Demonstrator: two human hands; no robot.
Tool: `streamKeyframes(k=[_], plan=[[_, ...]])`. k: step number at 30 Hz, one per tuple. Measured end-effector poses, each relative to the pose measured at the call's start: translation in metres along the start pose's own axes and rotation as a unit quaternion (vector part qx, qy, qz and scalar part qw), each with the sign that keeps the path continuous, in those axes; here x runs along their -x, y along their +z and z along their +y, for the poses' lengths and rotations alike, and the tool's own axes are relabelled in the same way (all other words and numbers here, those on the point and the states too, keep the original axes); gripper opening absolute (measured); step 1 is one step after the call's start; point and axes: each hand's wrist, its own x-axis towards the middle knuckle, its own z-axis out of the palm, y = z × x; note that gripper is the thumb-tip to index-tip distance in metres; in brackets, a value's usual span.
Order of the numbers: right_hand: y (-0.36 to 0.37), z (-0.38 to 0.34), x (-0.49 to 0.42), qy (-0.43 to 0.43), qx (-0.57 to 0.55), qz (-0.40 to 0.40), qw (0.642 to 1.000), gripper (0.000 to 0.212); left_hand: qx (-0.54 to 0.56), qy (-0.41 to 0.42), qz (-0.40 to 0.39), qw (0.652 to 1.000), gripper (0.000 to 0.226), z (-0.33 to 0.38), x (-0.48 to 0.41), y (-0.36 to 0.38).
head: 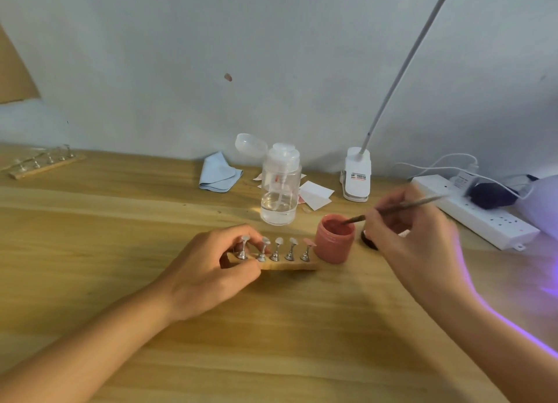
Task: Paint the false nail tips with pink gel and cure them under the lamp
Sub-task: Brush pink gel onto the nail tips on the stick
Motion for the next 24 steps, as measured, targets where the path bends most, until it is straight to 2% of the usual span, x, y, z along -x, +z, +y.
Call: streamKeyframes(k=[2,4,6,8,10,12,18,24], plan=[[-0.005,-0.003,0.013,0.002,-0.105,0.044,0.993,0.018,0.002,-0.008,-0.006,1.0,0.022,0.001,0.0,0.0],[-0.007,-0.004,0.03,0.032,-0.24,0.062,0.968,0.016,-0.008,-0.011,-0.009,1.0,0.021,0.002,0.001,0.0],[-0.006,-0.002,0.044,0.076,-0.349,0.04,0.933,0.012,-0.035,-0.009,0.0,0.999,0.022,0.002,0.001,0.001],[-0.002,0.001,0.052,0.109,-0.404,-0.011,0.908,0.013,-0.064,-0.004,0.011,0.998,0.032,0.002,0.002,0.003],[0.001,-0.001,0.055,0.12,-0.402,-0.049,0.906,0.005,-0.083,0.008,0.022,0.996,0.033,0.001,0.001,0.006],[0.002,-0.002,0.055,0.121,-0.385,-0.06,0.913,0.008,-0.096,0.024,0.032,0.995,0.03,0.001,0.0,0.008],[0.004,-0.002,0.055,0.109,-0.343,-0.071,0.93,0.01,-0.108,0.08,0.033,0.99,0.03,0.002,0.001,0.009],[0.005,0.001,0.055,0.119,-0.329,-0.08,0.933,0.011,-0.107,0.078,0.021,0.991,0.028,0.0,0.001,0.009]])
